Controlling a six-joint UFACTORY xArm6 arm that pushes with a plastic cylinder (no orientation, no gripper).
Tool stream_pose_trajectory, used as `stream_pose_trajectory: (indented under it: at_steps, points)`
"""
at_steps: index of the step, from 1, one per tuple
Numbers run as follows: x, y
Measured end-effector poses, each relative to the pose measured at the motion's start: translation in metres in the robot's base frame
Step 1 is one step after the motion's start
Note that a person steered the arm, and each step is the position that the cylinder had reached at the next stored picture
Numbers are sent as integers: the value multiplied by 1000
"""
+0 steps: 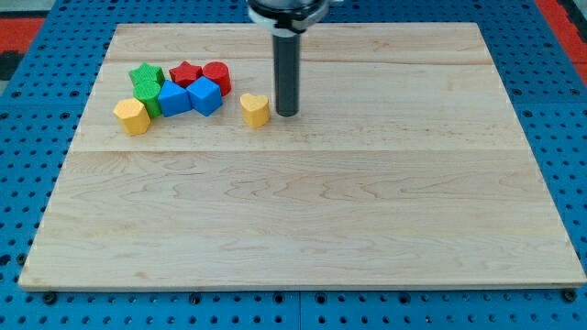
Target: Move the blue triangle and yellow heart to the bottom right side of the green star
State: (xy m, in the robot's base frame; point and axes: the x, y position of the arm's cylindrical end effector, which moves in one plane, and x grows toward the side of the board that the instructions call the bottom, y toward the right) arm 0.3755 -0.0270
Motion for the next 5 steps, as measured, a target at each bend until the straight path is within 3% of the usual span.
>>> stream_pose_trajectory:
  at_steps: [2,5]
  points:
    - [4,-93]
    - [40,-44]
